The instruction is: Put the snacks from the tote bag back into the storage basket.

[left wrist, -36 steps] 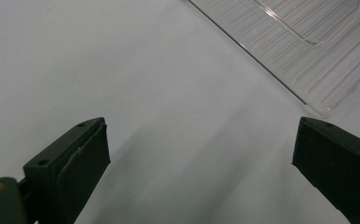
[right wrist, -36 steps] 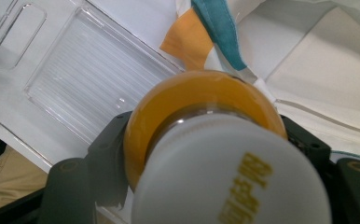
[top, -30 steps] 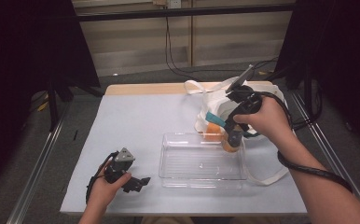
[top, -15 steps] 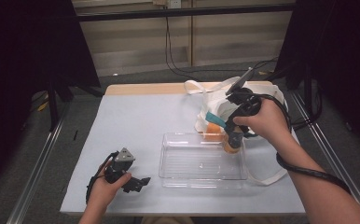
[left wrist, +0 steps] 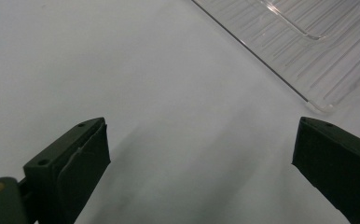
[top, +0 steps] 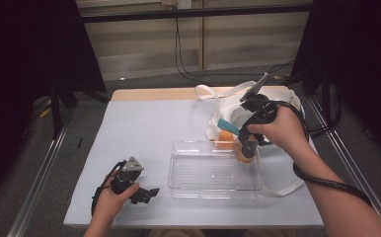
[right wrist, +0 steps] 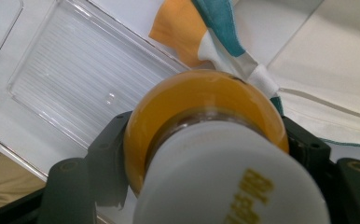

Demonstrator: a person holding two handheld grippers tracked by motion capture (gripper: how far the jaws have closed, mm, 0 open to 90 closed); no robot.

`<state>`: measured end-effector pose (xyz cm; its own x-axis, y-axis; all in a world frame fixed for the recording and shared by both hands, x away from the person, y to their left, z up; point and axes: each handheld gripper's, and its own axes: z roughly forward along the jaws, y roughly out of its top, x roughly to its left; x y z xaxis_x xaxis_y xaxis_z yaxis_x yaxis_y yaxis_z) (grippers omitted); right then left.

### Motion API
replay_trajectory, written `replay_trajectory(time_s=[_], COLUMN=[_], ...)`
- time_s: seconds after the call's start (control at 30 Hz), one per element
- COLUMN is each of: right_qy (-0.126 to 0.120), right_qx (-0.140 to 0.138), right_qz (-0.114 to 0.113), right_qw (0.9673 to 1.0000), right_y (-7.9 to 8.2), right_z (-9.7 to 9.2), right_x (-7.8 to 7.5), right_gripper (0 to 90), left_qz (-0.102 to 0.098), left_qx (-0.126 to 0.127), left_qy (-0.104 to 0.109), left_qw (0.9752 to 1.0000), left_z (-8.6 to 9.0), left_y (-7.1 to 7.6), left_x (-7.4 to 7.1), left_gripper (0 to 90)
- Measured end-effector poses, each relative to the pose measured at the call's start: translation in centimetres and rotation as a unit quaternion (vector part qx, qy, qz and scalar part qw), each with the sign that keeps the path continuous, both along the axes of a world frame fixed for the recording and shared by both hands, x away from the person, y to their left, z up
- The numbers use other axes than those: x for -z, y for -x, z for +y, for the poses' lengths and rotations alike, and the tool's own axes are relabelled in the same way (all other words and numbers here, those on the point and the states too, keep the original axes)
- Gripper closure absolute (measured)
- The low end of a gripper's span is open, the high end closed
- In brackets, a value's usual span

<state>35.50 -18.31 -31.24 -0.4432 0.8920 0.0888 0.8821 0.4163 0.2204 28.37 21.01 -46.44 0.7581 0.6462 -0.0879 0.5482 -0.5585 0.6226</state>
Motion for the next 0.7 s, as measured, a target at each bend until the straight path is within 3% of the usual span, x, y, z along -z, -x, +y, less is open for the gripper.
replay_trajectory(time_s=[0.7], right_qy=[0.002], right_qx=[0.006], right_qz=[0.006], right_qw=[1.0], right_y=[0.2], right_z=[0.0], right_x=[1.4], right_gripper=[30.3], left_qz=[0.004], left_qx=[0.001], left_qy=[-0.002], left_qw=[1.0], left_z=[0.0], left_y=[0.0], left_x=[0.0], left_gripper=[3.8])
